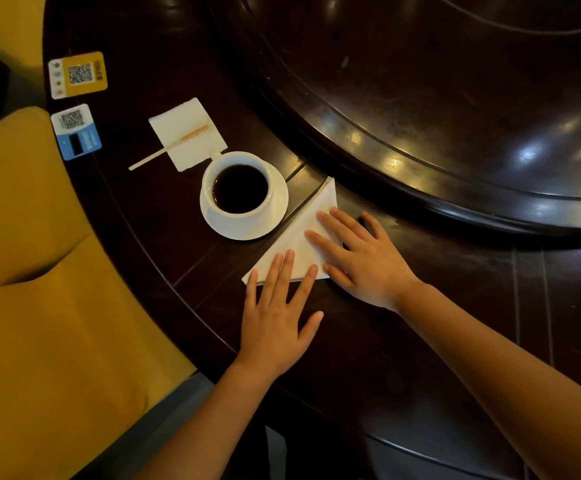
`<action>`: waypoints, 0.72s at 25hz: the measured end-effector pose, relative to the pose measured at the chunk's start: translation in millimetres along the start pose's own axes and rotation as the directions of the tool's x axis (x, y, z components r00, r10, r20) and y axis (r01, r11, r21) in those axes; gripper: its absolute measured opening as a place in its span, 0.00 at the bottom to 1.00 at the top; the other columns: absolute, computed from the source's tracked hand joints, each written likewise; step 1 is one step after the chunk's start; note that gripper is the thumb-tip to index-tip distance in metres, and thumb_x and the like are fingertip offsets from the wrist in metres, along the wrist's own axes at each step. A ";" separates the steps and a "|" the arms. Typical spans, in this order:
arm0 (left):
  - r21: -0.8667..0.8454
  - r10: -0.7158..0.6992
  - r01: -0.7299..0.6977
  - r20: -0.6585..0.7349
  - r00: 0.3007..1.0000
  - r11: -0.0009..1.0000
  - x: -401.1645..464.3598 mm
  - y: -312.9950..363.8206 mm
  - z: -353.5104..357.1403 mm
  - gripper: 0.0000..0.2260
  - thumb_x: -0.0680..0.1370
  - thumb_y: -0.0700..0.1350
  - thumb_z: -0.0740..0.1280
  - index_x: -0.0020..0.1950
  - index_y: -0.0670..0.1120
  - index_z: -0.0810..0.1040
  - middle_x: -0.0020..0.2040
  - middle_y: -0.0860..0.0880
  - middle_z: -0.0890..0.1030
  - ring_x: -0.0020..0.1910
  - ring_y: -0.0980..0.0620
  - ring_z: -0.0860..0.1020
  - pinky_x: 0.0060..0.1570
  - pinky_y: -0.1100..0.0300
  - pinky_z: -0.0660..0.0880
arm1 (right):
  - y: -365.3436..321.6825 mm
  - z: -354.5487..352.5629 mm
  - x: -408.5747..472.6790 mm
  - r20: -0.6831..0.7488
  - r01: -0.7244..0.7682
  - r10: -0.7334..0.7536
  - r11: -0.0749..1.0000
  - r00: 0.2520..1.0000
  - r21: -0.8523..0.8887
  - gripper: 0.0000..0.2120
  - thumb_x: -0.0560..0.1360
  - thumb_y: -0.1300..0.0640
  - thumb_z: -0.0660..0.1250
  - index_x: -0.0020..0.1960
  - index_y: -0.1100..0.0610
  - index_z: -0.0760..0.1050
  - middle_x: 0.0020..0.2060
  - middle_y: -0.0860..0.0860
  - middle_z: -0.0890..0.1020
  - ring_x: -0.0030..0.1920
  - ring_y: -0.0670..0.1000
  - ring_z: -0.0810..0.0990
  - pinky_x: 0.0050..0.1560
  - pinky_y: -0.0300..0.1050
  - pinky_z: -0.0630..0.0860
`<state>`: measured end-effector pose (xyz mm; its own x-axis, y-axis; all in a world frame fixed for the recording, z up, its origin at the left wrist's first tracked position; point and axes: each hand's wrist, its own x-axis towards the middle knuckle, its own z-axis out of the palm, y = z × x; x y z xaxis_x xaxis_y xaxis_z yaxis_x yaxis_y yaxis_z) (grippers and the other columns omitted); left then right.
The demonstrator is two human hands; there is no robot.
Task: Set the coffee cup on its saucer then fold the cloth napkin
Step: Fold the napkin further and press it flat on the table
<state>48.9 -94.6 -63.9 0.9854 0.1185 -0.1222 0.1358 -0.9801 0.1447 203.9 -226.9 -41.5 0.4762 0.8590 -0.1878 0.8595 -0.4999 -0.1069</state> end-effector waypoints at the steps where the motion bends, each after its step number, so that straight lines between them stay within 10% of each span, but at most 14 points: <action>1: 0.000 0.004 -0.004 -0.001 1.000 1.000 -0.1 0.0 0.5 0.28 0.78 0.61 0.49 0.76 0.52 0.52 0.77 0.41 0.53 0.76 0.45 0.48 0.70 0.42 0.47 | -0.5 -0.5 -0.3 -0.005 -0.004 0.004 1.000 1.000 0.002 0.26 0.78 0.41 0.46 0.75 0.46 0.52 0.76 0.53 0.54 0.75 0.55 0.49 0.70 0.57 0.43; 18: -0.003 0.008 -0.008 0.157 0.987 1.000 -1.1 5.1 -23.6 0.28 0.78 0.61 0.49 0.75 0.51 0.58 0.76 0.41 0.57 0.75 0.43 0.52 0.69 0.40 0.53 | -11.8 -17.6 -5.2 0.120 -0.061 0.052 0.995 0.991 0.073 0.27 0.79 0.44 0.52 0.75 0.46 0.51 0.76 0.52 0.51 0.75 0.54 0.45 0.71 0.60 0.44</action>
<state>50.9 -95.9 -39.9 0.9580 0.0840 -0.2741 0.1285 -0.9805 0.1487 194.5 -223.5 -22.0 0.4946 0.8123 -0.3091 0.8130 -0.5581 -0.1658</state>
